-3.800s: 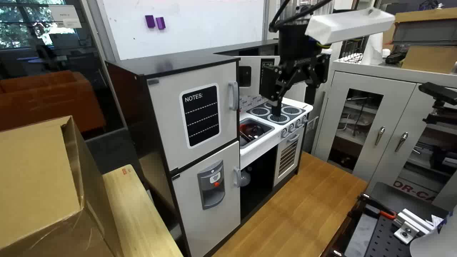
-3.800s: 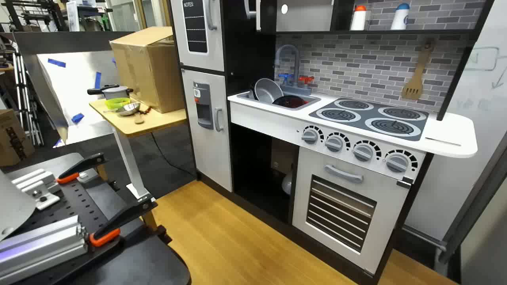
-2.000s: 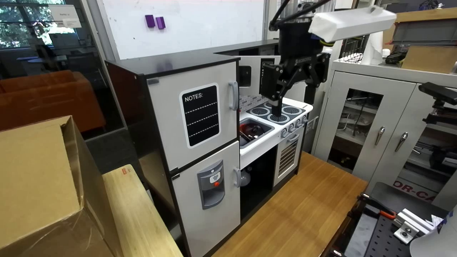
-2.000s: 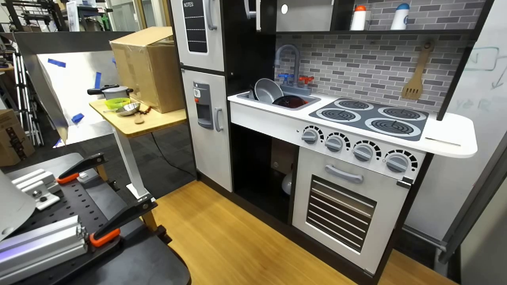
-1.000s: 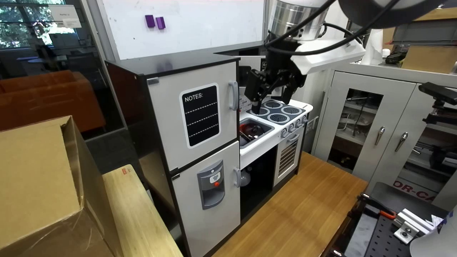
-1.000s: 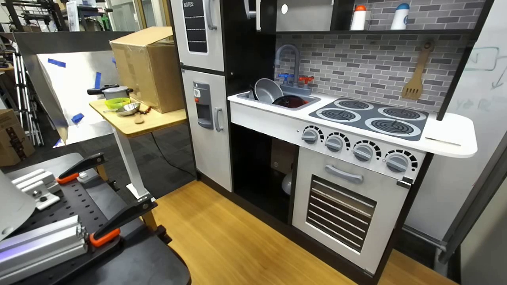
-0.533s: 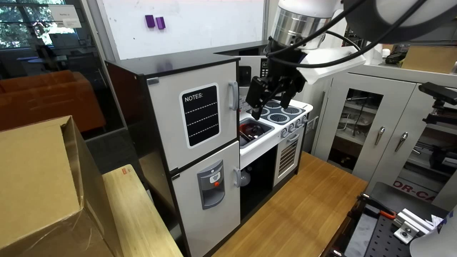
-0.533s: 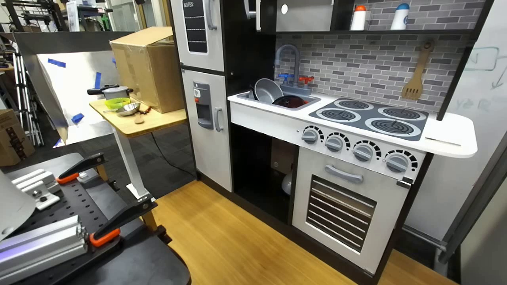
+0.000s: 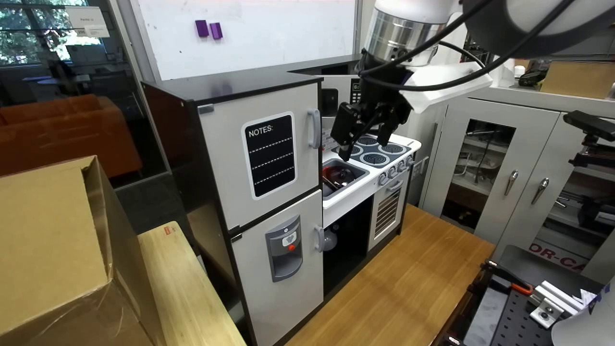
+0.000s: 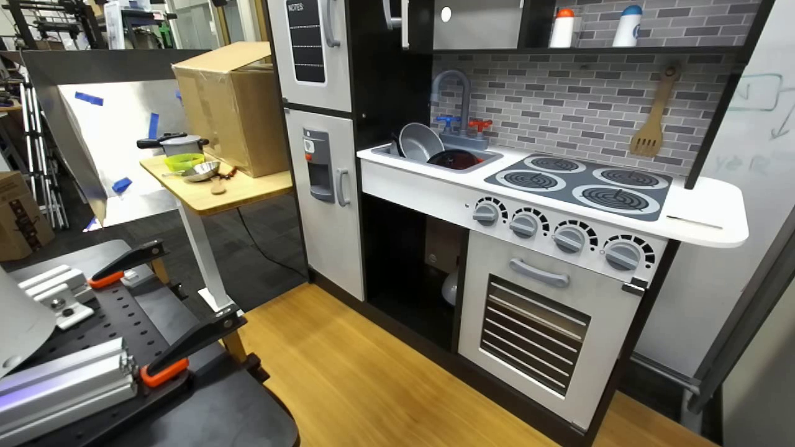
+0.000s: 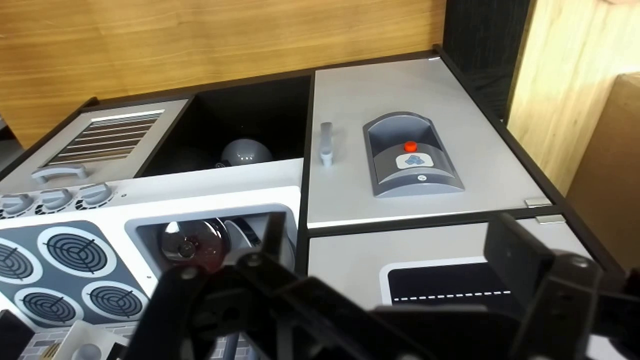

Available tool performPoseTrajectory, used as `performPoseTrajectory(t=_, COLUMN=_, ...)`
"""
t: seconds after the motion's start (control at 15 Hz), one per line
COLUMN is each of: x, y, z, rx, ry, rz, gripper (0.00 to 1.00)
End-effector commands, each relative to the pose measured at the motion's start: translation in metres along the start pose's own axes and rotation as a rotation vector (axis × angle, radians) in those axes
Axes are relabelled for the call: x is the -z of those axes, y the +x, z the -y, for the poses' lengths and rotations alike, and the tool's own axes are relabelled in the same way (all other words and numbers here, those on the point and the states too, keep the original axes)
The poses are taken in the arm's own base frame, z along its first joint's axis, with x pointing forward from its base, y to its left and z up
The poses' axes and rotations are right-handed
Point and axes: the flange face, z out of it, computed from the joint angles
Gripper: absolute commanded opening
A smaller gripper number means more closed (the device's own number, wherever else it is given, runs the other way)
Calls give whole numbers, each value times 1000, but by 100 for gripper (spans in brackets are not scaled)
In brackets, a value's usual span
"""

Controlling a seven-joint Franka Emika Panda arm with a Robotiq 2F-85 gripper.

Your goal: Open the cabinet door on the top left

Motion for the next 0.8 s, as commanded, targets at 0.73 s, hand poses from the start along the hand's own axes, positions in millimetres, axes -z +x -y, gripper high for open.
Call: performPoseTrajectory(t=0.73, x=9, y=-3, z=-14, rx=79, ry=45, rz=-368, gripper=100)
